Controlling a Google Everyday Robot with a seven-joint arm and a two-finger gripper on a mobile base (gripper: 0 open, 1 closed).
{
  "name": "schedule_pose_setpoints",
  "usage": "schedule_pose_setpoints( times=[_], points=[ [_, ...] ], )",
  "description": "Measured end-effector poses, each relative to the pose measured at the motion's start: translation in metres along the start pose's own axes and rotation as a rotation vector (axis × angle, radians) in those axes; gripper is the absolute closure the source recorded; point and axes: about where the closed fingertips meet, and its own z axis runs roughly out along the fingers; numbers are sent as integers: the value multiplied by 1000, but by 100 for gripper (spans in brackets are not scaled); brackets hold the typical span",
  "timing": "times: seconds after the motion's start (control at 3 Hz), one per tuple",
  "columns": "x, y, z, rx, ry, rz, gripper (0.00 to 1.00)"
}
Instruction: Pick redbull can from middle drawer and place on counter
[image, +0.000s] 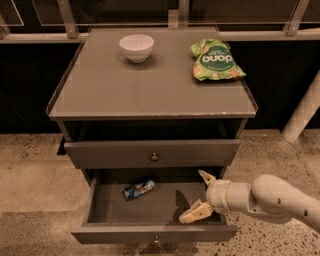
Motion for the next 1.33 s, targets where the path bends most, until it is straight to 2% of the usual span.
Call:
schedule_pose_setpoints(
  times=[0.33,0.67,1.0,1.33],
  points=[
    [0,0,0,0,0,0,0],
    [2,-2,7,12,-27,-2,0],
    [4,-7,28,0,-45,-19,0],
    [13,-14,97,-77,-46,-31,0]
  ],
)
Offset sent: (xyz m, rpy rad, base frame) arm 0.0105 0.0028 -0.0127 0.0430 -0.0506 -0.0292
